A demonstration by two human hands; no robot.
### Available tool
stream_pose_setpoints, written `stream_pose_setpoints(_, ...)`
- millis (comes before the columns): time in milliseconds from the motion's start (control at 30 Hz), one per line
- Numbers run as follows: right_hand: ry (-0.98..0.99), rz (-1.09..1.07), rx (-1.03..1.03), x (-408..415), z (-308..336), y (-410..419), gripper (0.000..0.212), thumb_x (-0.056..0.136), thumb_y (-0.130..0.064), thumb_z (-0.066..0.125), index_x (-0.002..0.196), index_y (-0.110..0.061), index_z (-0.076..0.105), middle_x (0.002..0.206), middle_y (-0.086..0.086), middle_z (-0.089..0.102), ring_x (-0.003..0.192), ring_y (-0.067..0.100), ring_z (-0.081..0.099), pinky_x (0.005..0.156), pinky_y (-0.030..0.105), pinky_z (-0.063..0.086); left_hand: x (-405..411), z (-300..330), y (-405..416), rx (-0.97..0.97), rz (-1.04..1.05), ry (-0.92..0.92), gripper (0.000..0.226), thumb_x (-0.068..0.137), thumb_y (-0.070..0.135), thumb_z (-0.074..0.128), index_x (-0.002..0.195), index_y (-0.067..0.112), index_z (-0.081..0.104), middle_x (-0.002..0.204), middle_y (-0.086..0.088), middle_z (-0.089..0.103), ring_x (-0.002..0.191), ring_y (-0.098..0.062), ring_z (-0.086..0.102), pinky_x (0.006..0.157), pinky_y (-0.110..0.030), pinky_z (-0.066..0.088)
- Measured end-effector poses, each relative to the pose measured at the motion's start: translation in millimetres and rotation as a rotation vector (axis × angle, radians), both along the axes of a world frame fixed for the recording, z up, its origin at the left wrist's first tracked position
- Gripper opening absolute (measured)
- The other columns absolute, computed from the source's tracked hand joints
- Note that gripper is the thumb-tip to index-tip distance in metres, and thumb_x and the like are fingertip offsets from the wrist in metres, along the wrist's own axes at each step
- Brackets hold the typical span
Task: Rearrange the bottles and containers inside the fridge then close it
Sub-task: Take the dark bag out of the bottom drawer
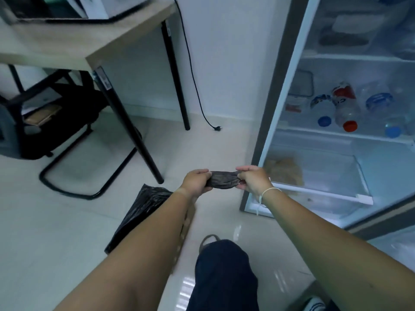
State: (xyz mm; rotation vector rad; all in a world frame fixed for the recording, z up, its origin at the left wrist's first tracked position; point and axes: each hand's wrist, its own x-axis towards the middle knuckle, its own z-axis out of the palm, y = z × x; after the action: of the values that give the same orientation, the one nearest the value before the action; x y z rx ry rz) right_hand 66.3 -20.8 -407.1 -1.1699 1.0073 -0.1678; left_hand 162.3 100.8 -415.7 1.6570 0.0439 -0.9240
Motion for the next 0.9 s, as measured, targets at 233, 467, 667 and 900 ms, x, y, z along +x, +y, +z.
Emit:
stream_pose_setpoints(233,0.091,0.21,0.016,71.7,-41.8,61.9,0.032,0.089,0.008,0.044,0.116,0.0,0.06,0.072,0.006,0.052,0.057,0.014,0.048,0.058,0.023,0.05,45.9,-32.3,83.9,0.032,0.153,0.087,0.035,0.091,0.007,0.058,0.126,0.002,0.052,0.096,-0.005,0.06,0.084,-0.013,0.059,0.07,-0.024,0.052)
stream_pose_setpoints(467,0.208,0.497,-0.023,120.4,-84.8,113.0,0.026,0.088,-0.004,0.054,0.113,-0.002,0.061,0.079,0.007,0.054,0.066,0.017,0.051,0.062,0.025,0.047,72.9,-81.5,150.1,0.166,0.259,0.077,0.037,0.089,0.009,0.061,0.123,-0.002,0.055,0.108,-0.013,0.06,0.094,-0.02,0.059,0.073,-0.025,0.051)
stream_pose_setpoints(667,0.299,0.676,-0.168,134.4,-110.4,125.0,0.03,0.087,-0.012,0.055,0.115,-0.005,0.065,0.078,-0.001,0.054,0.082,0.021,0.054,0.061,0.025,0.05,75.9,-118.0,162.8,0.302,0.392,0.057,0.023,0.084,0.007,0.067,0.104,0.001,0.056,0.094,-0.015,0.062,0.09,-0.028,0.06,0.094,-0.047,0.053)
stream_pose_setpoints(900,0.301,0.697,-0.207,141.1,-120.6,125.6,0.032,0.088,-0.011,0.053,0.117,-0.013,0.064,0.072,-0.008,0.052,0.085,0.021,0.055,0.056,0.021,0.047,80.6,-131.4,166.4,0.443,0.404,0.008,0.015,0.085,0.014,0.063,0.099,0.01,0.058,0.082,-0.007,0.056,0.072,-0.023,0.055,0.076,-0.03,0.052)
